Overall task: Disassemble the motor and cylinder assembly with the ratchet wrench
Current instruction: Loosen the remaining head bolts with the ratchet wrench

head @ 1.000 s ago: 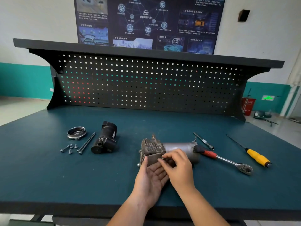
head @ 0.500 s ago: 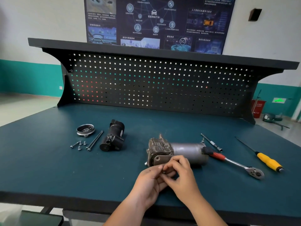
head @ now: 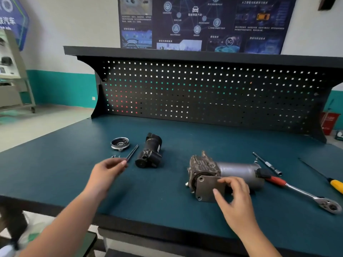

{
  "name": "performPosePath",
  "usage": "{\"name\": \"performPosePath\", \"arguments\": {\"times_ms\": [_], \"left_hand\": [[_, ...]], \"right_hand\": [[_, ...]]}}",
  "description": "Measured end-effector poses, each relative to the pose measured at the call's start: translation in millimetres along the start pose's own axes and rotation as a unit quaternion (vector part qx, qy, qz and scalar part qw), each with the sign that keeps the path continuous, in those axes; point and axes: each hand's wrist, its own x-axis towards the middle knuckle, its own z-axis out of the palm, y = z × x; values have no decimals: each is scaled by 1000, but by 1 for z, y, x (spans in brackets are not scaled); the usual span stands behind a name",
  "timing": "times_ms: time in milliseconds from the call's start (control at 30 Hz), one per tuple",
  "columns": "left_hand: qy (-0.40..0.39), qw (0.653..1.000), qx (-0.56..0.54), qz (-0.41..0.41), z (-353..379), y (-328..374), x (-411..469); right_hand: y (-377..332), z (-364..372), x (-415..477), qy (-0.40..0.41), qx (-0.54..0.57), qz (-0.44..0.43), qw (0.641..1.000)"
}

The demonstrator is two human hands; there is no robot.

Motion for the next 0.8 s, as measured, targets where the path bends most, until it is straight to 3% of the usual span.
{"name": "performPosePath", "arguments": {"times_ms": [100, 200, 333, 567, 800], "left_hand": [[59, 987, 150, 24, -31, -4, 42], [44, 968, 245, 19, -45, -15, 76], [33, 916, 393, 74, -45, -31, 96], [24, 865, 491, 101, -46, -43, 112], [23, 904, 414, 102, -48, -32, 100]], "right_hand": [[4, 3, 2, 21, -5, 2, 1000], [8, 5, 6, 53, -3, 6, 999], [15, 11, 9, 35, -3, 41, 999], [17, 10, 8, 26, 0, 64, 998], [9, 3, 8, -4, 96, 123, 988]]}}
